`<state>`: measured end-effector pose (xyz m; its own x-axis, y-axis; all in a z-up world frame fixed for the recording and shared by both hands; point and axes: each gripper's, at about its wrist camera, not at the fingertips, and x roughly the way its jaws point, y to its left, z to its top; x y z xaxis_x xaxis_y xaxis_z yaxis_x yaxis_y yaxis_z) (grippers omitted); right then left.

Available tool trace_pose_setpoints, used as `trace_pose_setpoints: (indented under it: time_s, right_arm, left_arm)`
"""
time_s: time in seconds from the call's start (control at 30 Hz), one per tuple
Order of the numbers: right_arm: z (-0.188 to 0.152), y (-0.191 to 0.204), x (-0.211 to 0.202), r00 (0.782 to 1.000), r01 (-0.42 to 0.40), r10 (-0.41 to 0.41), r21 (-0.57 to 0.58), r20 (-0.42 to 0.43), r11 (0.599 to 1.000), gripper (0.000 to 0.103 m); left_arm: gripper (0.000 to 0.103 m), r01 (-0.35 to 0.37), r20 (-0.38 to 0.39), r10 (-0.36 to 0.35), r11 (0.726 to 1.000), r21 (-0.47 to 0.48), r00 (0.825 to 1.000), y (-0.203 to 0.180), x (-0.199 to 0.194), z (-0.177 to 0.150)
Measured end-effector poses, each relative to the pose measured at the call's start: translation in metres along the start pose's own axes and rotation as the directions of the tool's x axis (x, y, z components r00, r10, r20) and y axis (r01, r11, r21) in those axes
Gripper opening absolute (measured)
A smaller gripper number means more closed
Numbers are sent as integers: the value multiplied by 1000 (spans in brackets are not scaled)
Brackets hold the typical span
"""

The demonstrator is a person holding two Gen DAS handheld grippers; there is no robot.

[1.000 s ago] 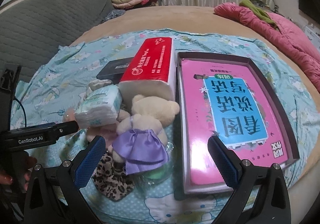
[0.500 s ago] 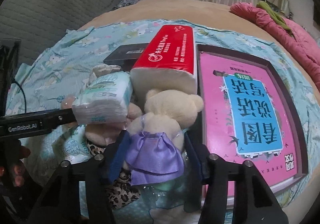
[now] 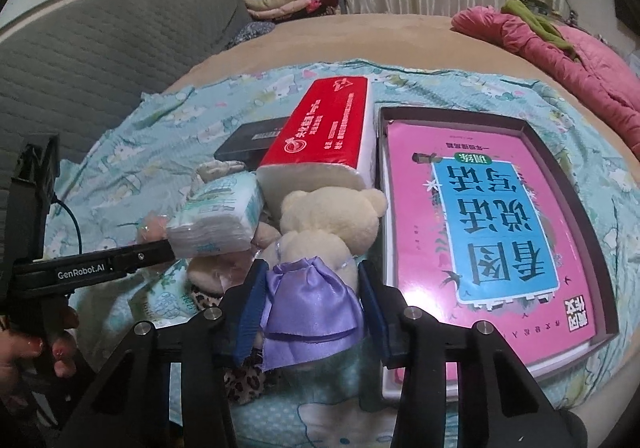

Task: Organize soft objects
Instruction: 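Grasp the purple-dressed teddy bear with the right tool while the left tool grasps the plastic bag, then carry the teddy bear with the right tool while the left tool carries the bag onto the pink book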

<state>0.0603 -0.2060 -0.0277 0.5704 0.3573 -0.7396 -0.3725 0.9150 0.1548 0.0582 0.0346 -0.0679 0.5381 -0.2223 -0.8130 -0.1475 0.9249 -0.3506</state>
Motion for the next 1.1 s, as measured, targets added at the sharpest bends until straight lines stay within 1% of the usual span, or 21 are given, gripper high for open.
trace_pose_setpoints:
  time_s: [0.1,0.4,0.5,0.77,0.97,1.1]
  right_arm:
    - [-1,-3,-6,1000,-11,10,17,11,1000,47]
    - [1,-9,-29,996,-31,28,43,80,999,47]
    - [4,-14,-37,994,-37,30,61,107,997,47]
    - [6,-35,-55,986,-41,19,130,165,991,47]
    - [8,-42,-64,981,-54,24,149,194,987,47]
    - [8,-53,-76,974,-51,11,173,227,984,47]
  left_arm:
    - [48,-4,22,4,1000,6,1000,-1,-10,-2]
    - [48,-49,89,44,998,44,995,-15,-39,-2]
    - [48,-44,94,39,998,48,995,-22,-49,-2]
    - [48,-34,122,21,994,106,992,-56,-71,0]
    - [48,-21,102,5,987,160,995,-85,-71,-1]
    - [48,-29,75,14,980,198,997,-104,-67,-3]
